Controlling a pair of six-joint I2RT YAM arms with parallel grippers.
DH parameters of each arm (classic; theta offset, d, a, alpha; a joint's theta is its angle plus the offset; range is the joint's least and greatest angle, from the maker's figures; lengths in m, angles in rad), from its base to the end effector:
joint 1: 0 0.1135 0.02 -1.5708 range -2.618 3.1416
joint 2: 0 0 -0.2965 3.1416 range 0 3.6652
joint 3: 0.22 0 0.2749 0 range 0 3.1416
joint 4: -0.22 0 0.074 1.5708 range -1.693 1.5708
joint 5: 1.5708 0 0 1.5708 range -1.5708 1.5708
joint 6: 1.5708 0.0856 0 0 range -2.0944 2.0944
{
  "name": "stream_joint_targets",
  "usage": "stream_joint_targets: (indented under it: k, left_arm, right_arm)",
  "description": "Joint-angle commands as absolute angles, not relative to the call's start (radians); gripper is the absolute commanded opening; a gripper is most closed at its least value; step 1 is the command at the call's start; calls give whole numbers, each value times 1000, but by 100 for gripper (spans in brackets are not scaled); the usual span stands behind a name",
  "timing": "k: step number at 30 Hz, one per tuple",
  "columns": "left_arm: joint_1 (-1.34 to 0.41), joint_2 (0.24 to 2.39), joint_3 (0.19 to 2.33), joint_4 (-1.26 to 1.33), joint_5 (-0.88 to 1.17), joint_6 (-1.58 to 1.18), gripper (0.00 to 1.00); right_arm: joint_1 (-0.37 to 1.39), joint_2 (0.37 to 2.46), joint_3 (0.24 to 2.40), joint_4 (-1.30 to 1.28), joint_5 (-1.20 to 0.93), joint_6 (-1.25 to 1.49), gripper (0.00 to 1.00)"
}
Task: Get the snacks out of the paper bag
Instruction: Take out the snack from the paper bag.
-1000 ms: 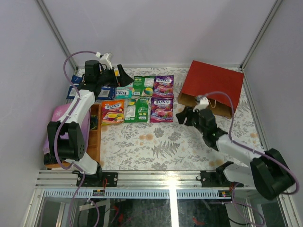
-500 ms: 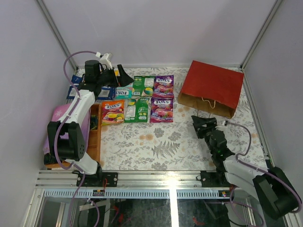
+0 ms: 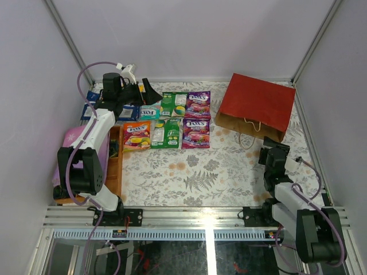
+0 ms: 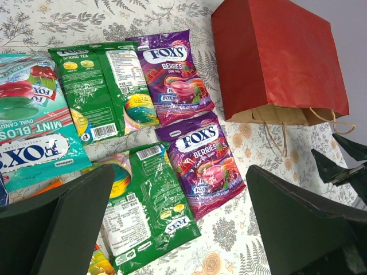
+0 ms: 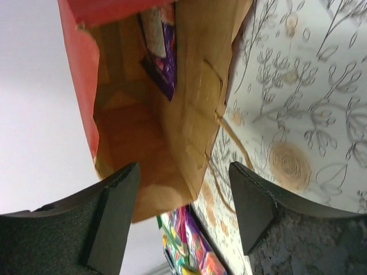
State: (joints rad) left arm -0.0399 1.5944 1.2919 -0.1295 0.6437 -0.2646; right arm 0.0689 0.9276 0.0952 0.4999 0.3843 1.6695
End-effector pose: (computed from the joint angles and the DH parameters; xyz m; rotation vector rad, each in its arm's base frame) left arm 0.4280 -0.0685 0.3276 0.1962 1.9968 -0.8372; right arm 0.2138 -0.0174 0.1427 1.5833 1.1610 0.8143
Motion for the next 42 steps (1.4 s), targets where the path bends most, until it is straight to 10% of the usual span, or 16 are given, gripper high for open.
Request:
stream_joint_targets:
  k: [1,18,29,42]
  left_arm:
    - [-44,1616,1322,-103,654,-270,100]
    - [-44,1632,1332,-118,640,-256,100]
    - [-43,1642,1343,-138,629,-247,100]
    - [-46,1654,1347,-138,626,-253,100]
  right_arm:
    - [4,1015,155,557,435,1682,71]
    - [-163,1638,372,1142,381,1733,69]
    - [-326,1960,556,1415,-92,1727,66]
    - [-241,1713,289,1271,-6,1715,71]
